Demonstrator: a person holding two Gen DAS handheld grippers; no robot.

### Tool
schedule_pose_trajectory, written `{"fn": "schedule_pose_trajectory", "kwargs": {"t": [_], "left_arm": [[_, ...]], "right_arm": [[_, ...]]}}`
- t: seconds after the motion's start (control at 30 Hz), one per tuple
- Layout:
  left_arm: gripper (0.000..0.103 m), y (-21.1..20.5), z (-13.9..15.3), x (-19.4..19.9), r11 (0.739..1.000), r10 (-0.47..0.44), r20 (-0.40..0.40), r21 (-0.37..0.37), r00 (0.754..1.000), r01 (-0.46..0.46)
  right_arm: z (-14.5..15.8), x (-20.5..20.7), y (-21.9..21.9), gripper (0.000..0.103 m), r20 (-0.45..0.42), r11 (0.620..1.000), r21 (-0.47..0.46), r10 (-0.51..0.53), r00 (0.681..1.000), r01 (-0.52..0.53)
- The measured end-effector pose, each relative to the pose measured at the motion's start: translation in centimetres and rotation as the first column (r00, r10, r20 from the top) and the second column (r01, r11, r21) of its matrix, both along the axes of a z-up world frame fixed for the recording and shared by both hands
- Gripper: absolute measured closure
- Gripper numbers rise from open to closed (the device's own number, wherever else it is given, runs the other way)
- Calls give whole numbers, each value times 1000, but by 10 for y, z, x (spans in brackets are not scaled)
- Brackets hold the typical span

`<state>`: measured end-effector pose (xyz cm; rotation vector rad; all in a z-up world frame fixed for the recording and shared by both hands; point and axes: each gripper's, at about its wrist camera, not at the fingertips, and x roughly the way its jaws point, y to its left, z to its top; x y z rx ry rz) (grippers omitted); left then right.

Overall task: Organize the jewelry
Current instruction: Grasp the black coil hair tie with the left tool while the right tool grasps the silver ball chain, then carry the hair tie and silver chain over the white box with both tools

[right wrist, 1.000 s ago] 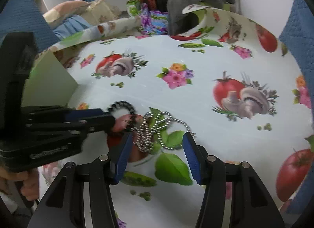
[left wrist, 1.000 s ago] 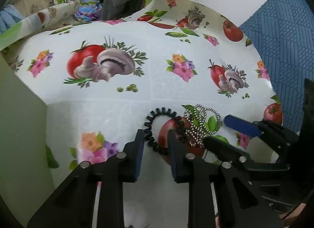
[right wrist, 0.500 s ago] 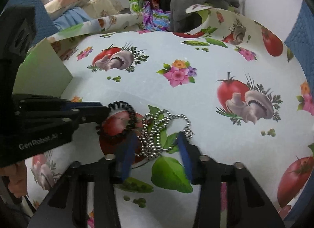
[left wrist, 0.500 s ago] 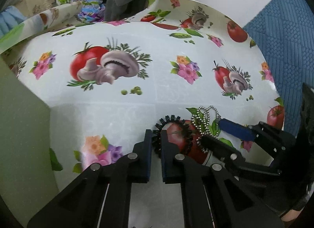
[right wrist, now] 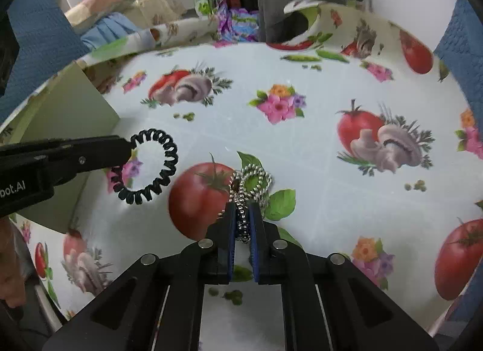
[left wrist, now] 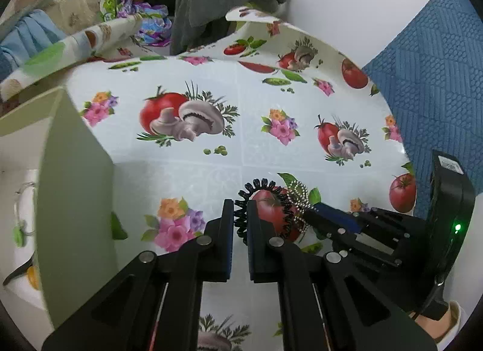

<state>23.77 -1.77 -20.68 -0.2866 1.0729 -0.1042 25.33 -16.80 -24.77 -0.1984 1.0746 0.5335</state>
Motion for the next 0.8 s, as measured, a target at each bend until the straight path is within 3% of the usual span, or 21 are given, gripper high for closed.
{"fn": "schedule_pose_trajectory", "kwargs": {"t": [0.47,0.8], "left_arm": [[96,17,52,-40,999,51,33,3,998,-51],[96,32,91,-45,999,47,54,-11,997,-47]], "right_arm": [[75,-22,-6,96,66,994,77,-85,994,80],[133,-28,-6,96,101,987,101,-135,986,125]]}}
